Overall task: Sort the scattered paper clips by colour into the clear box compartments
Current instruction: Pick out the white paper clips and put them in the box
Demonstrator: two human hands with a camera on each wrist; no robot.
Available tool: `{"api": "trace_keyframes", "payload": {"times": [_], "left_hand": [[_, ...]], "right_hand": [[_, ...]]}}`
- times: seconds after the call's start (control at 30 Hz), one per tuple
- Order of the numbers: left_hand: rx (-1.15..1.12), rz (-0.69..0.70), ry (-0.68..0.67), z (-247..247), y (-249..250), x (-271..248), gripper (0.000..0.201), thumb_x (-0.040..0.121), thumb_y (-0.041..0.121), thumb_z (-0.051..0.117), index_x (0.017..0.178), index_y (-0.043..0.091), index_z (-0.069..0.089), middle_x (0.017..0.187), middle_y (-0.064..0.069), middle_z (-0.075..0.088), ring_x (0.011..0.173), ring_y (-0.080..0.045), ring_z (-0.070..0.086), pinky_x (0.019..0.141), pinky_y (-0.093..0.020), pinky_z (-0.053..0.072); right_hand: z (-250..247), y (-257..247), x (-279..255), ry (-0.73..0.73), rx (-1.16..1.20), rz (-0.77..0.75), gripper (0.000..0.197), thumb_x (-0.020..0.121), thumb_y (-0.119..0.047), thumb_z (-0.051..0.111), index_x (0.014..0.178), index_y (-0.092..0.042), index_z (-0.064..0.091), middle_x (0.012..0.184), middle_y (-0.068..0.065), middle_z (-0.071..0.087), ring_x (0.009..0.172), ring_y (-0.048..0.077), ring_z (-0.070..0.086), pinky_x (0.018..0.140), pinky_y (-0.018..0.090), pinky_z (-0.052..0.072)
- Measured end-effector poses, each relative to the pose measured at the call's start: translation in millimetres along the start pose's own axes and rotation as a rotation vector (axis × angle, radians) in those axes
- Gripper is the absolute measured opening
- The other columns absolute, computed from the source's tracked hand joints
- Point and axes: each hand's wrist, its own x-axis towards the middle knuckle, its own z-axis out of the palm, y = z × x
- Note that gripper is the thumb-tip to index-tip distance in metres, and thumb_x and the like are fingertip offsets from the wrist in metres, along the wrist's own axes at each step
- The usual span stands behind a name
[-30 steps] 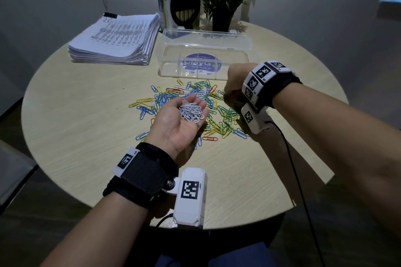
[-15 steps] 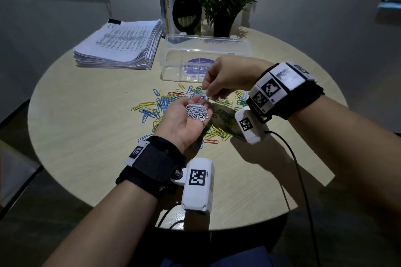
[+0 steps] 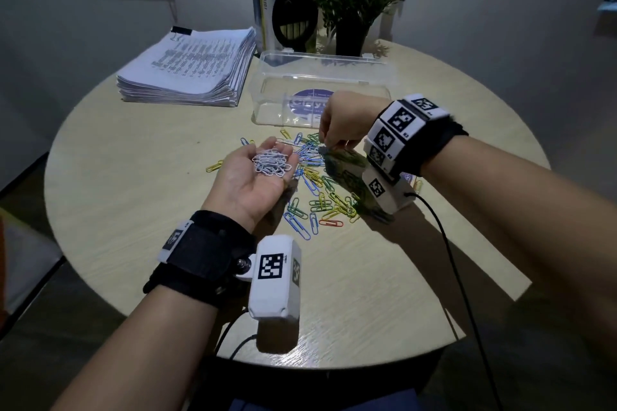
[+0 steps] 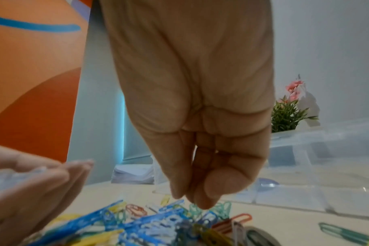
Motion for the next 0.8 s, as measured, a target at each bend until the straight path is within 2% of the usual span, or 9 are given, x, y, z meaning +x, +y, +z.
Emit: {"api": "trace_keyframes", "payload": {"times": [0.03,0.1,0.2,0.27,0.37,0.53,0.7,0.8], "left_hand": [[-0.009,0.009,0.004,-1,4,2,0.036,0.103,0.019,0.026,0.088,0.002,0.054,0.081,-0.013,0.054,0.076,-0.021,0.055,0.072,-0.037,0.048],[-0.018,0.021,0.013,-1,11,8,0.037,0.103,0.02,0.026,0.088,0.002,0.054,0.08,-0.012,0.055,0.075,-0.021,0.056,0.07,-0.036,0.048],[-0.019,0.025,0.004,0,17,15,0.037,0.103,0.021,0.026,0.09,0.002,0.054,0.081,-0.012,0.055,0.076,-0.021,0.056,0.071,-0.036,0.048],[-0.019,0.028,-0.001,0,19,18,0.036,0.103,0.021,0.027,0.09,0.001,0.054,0.082,-0.013,0.055,0.077,-0.022,0.056,0.073,-0.037,0.048],[-0.024,0.029,-0.004,-2,20,21,0.036,0.103,0.02,0.027,0.09,0.0,0.055,0.083,-0.014,0.055,0.078,-0.022,0.057,0.072,-0.037,0.047],[-0.009,0.005,-0.023,-4,17,23,0.035,0.103,0.019,0.029,0.091,0.0,0.056,0.085,-0.014,0.056,0.08,-0.023,0.057,0.072,-0.036,0.05],[-0.038,-0.001,-0.044,-4,20,24,0.035,0.103,0.019,0.029,0.092,-0.001,0.055,0.086,-0.015,0.056,0.081,-0.023,0.057,0.075,-0.037,0.05],[-0.04,-0.007,-0.053,-4,20,24,0.035,0.103,0.02,0.03,0.091,-0.001,0.056,0.085,-0.015,0.056,0.081,-0.023,0.057,0.077,-0.037,0.049]], "right_hand": [[2,-3,2,-0.005,-0.039,-0.018,0.017,0.081,-0.002,0.067,0.096,-0.003,0.074,0.067,-0.001,0.064,0.063,0.013,0.059,0.072,0.035,0.059],[6,-8,5,-0.025,-0.11,-0.063,0.017,0.082,-0.009,0.07,0.098,-0.009,0.075,0.064,-0.008,0.06,0.057,0.006,0.053,0.055,0.02,0.048],[11,-10,11,-0.053,-0.191,-0.139,0.02,0.081,-0.017,0.072,0.101,-0.014,0.075,0.089,-0.001,0.071,0.073,0.01,0.056,0.049,0.013,0.036],[13,-11,16,-0.058,-0.226,-0.161,0.021,0.079,-0.019,0.074,0.1,-0.015,0.075,0.097,0.0,0.072,0.078,0.01,0.056,0.05,0.013,0.034],[14,-13,20,-0.069,-0.271,-0.171,0.022,0.08,-0.02,0.074,0.101,-0.014,0.075,0.098,0.002,0.072,0.079,0.012,0.057,0.051,0.013,0.036],[13,-11,22,-0.053,-0.283,-0.175,0.02,0.085,-0.022,0.068,0.102,-0.012,0.073,0.088,0.0,0.064,0.08,0.013,0.054,0.05,0.015,0.035],[14,-9,22,-0.04,-0.284,-0.165,0.015,0.084,-0.022,0.067,0.096,-0.016,0.072,0.095,0.001,0.069,0.081,0.014,0.057,0.066,0.026,0.043],[15,-10,22,-0.059,-0.269,-0.172,0.016,0.077,-0.025,0.076,0.092,-0.023,0.07,0.087,-0.006,0.063,0.083,0.013,0.055,0.072,0.027,0.046]]}}
